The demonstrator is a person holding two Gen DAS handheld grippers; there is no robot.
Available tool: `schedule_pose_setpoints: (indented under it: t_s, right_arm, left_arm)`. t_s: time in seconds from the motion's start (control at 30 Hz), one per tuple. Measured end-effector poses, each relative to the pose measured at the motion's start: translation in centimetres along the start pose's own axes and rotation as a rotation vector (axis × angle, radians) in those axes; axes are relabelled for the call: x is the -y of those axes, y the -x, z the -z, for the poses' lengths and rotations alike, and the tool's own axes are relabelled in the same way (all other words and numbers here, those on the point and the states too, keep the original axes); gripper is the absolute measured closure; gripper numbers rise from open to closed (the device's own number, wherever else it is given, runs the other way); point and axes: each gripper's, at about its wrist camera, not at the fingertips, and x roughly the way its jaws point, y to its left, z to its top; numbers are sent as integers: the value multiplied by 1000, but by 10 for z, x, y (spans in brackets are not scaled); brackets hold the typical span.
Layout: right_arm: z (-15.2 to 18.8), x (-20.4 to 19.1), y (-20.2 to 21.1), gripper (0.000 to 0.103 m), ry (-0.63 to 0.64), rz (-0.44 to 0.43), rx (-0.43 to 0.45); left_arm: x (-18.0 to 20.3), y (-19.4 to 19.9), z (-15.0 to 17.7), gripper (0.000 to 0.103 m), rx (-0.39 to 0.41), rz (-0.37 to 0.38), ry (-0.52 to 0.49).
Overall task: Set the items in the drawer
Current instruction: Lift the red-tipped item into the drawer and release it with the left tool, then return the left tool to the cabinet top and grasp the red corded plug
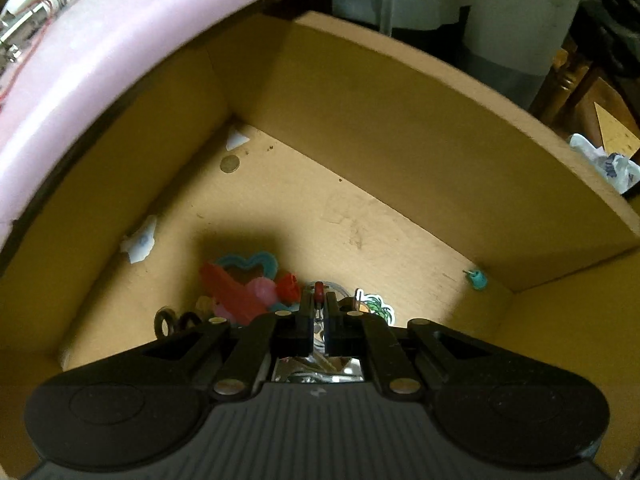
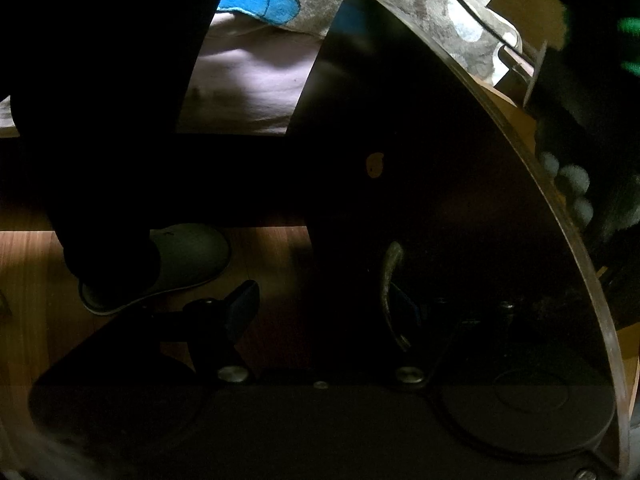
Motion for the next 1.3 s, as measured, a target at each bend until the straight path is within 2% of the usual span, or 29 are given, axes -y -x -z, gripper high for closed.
schedule_pose_setpoints:
  t_s: [0.1, 0.23, 0.43, 0.47, 0.53, 0.6, 0.63, 1.0, 1.1, 1.3]
  right_arm:
    - [0, 0, 0, 30, 1, -1, 1]
    - [0, 0, 0, 30, 1, -1, 1]
    - [5, 1, 0, 30, 7, -4, 6]
    - [5, 0, 0, 30, 8, -4, 5]
    - [4, 0, 0, 29, 9, -3, 2]
    - [3, 0, -1, 29, 9, -3, -1]
    - [3, 0, -1, 29, 10, -3, -1]
    - [2, 0, -2, 29, 10, 0, -3]
    - [0, 0, -4, 29, 12, 0, -4]
    - [0, -1, -3, 29, 12, 1, -4]
  left_arm:
    - [0, -9, -1, 99, -8, -3, 2]
    - [2, -11, 0, 99, -20, -53, -12]
    - [3, 5, 1, 98, -5, -82, -3]
    - [3, 7, 1, 95, -2, -86, -1]
    - [5, 19, 2, 82, 22, -92, 11]
    - [5, 33, 3, 52, 54, -96, 29]
    - [5, 41, 3, 49, 74, -96, 44]
    - [-9, 124, 1, 49, 293, -109, 200]
    - [-17, 134, -2, 49, 343, -151, 225]
    - [-47, 134, -6, 49, 431, -207, 347]
